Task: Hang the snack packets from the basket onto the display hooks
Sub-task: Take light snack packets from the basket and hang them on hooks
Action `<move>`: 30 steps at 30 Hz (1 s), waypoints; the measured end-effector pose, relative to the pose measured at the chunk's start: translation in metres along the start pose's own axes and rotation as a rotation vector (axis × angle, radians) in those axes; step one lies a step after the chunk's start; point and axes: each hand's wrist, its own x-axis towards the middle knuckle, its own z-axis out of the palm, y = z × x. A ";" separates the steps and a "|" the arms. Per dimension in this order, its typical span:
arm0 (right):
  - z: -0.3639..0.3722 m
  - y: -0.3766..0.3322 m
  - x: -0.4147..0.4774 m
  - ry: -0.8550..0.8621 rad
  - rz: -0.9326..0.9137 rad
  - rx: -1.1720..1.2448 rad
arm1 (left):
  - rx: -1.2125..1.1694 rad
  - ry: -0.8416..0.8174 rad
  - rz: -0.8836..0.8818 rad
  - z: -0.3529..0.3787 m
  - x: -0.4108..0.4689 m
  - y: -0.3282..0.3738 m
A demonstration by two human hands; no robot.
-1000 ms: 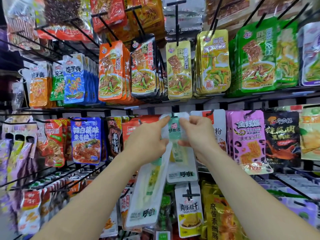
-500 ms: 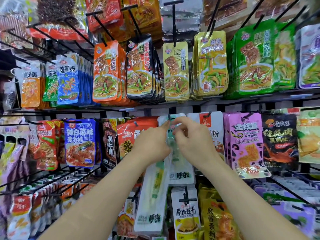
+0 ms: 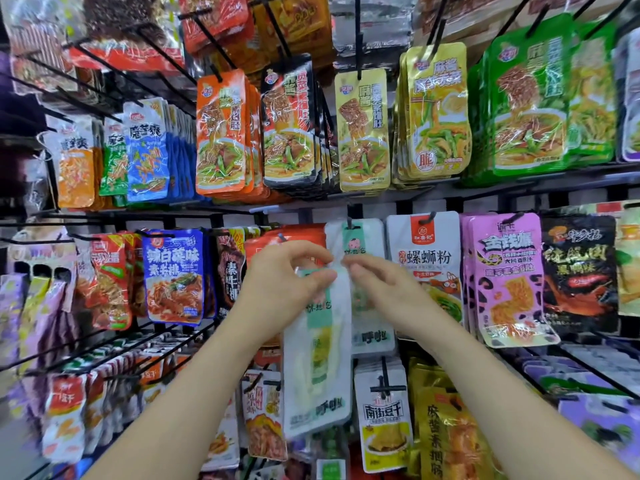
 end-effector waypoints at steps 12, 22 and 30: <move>-0.001 -0.036 -0.036 0.150 -0.082 0.598 | -0.564 -0.011 -0.184 -0.020 -0.016 0.021; -0.020 -0.036 0.000 0.376 -0.361 0.255 | -0.304 0.251 0.131 0.009 0.006 0.023; -0.015 -0.018 0.018 0.406 -0.313 -0.006 | -0.153 0.293 0.104 0.025 0.012 0.006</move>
